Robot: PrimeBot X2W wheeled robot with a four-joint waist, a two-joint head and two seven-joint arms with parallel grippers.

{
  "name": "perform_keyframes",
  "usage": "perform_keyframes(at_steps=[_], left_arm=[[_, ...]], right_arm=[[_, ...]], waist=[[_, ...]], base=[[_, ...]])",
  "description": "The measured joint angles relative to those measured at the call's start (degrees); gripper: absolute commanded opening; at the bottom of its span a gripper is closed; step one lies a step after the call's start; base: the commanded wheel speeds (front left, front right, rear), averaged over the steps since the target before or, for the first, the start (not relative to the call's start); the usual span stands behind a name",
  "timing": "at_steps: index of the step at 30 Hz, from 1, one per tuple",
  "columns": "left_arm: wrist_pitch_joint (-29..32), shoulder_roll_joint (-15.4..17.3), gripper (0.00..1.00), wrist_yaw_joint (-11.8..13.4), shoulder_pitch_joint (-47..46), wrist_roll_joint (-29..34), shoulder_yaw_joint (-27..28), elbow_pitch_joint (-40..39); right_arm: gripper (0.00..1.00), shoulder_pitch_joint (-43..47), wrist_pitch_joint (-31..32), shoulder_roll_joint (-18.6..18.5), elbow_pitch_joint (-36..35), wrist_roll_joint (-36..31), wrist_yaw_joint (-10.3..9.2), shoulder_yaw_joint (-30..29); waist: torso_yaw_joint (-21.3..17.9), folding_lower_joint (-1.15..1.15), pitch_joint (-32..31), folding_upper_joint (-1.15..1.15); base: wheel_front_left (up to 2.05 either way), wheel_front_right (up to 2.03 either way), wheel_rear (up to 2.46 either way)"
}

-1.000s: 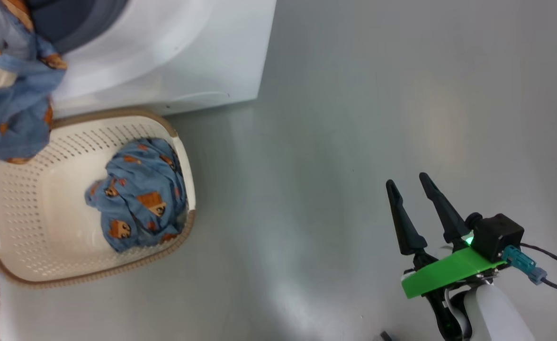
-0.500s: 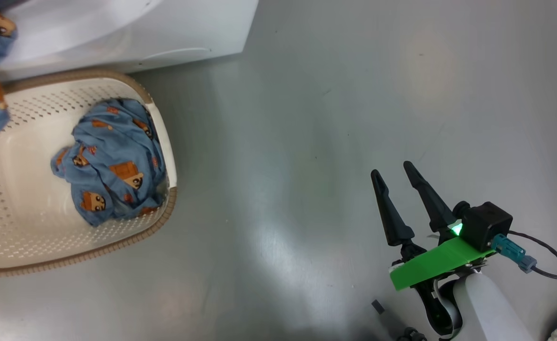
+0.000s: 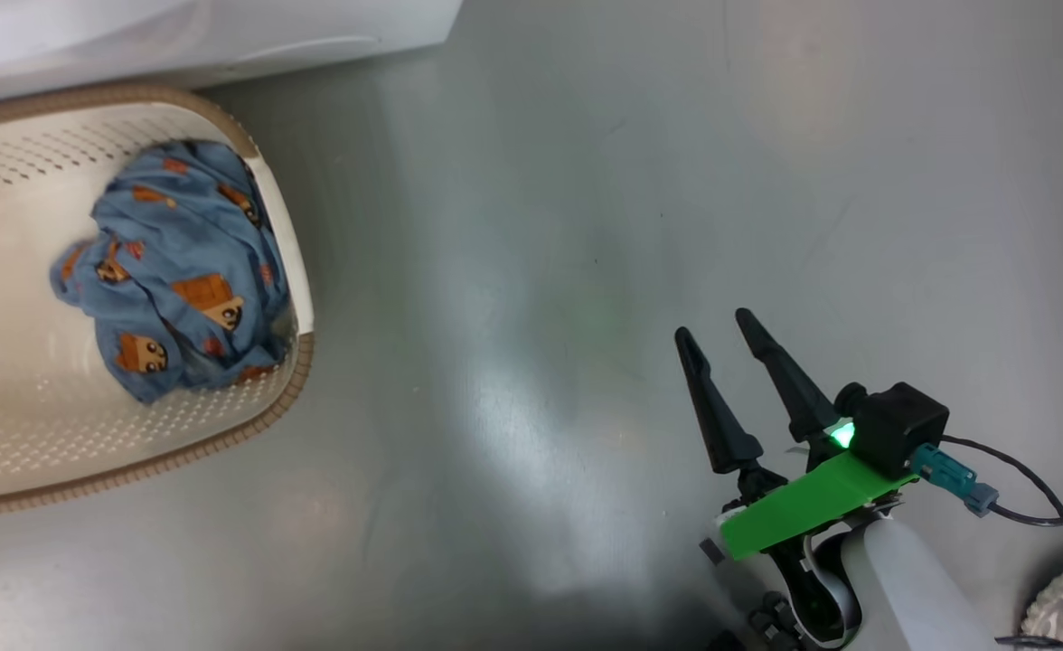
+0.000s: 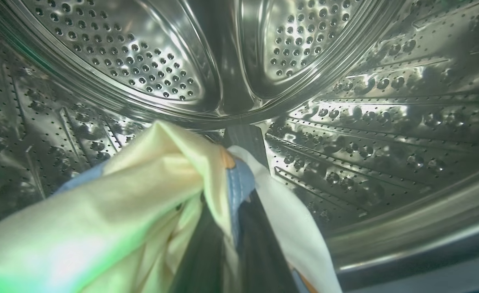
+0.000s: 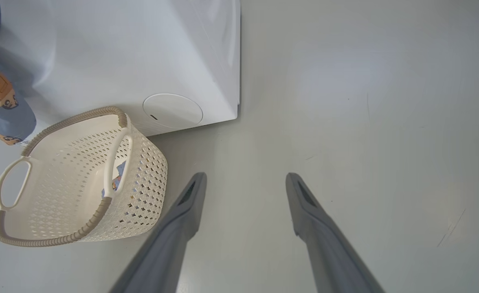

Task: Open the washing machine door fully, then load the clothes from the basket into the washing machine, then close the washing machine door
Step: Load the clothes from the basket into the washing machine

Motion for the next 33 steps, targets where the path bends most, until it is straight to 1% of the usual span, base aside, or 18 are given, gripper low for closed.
perform_keyframes(at_steps=[3,5,7,11,14,19,21,24,30,31,32,33], left_arm=[[0.66,0.30,0.00,0.00,-1.32,0.21,-0.58,0.97],[0.34,1.16,0.00,0.00,-2.08,1.13,-1.57,1.22],[-2.68,2.30,0.00,0.00,-3.72,3.03,-3.32,1.11],[-8.33,2.91,0.00,0.00,-5.55,5.45,-6.17,-1.35],[-9.93,2.97,0.00,0.00,-6.35,6.26,-8.43,-5.44],[-10.09,4.11,0.00,-0.01,-6.30,6.15,-8.65,-15.71],[-10.10,4.45,0.00,-0.01,-6.07,5.63,-7.54,-17.70],[-10.10,4.99,0.00,-0.01,-4.32,5.27,-6.41,-17.62],[-10.10,4.60,0.00,0.00,-2.33,4.59,-4.93,-14.35],[-10.10,4.39,0.16,0.00,-2.34,4.37,-4.69,-13.37],[-10.10,4.17,1.00,0.00,-2.34,4.15,-4.47,-12.21],[-10.10,3.91,1.00,0.00,-2.35,4.03,-4.31,-10.58]], right_arm=[[1.00,-0.01,0.00,0.01,0.00,0.23,0.00,0.37],[1.00,0.00,0.00,0.00,0.00,0.55,0.00,0.71],[1.00,0.00,0.00,0.00,-0.01,0.68,0.00,1.66],[1.00,-0.04,0.00,0.01,-0.03,1.05,0.00,2.42],[1.00,-0.08,0.00,0.00,-0.09,1.58,0.00,3.28],[1.00,-1.25,0.00,0.01,-0.36,1.97,0.00,3.89],[1.00,-1.24,0.00,0.01,-0.32,1.97,0.00,3.89],[1.00,-1.25,0.00,0.01,-0.15,1.98,0.00,3.87],[1.00,-1.25,0.00,0.00,0.19,1.98,0.00,3.74],[1.00,-1.25,0.00,0.00,0.29,1.97,0.00,3.70],[1.00,-1.26,0.00,0.00,0.41,1.97,0.00,3.67],[1.00,-1.26,0.00,0.00,0.56,1.97,0.00,3.64]], waist=[[-0.14,0.00,0.89,0.00],[-0.31,0.00,1.73,0.00],[-0.61,0.00,2.94,0.00],[-1.20,0.00,4.29,0.00],[-1.71,0.00,5.01,0.00],[-2.46,0.00,5.91,0.00],[-2.55,0.00,6.08,0.00],[-2.36,0.00,6.06,0.00],[-1.79,0.00,5.22,0.00],[-1.67,0.00,5.06,0.00],[-1.54,0.00,4.91,0.00],[-1.42,0.00,4.73,0.00]], base=[[0.00,0.00,0.00],[0.00,0.00,0.00],[0.00,0.00,0.00],[0.00,0.00,0.00],[0.00,0.00,0.00],[0.00,0.00,0.00],[0.00,0.00,0.00],[0.00,0.00,0.00],[0.00,0.00,0.00],[0.00,0.00,0.00],[0.00,0.00,0.00],[0.00,0.00,0.00]])
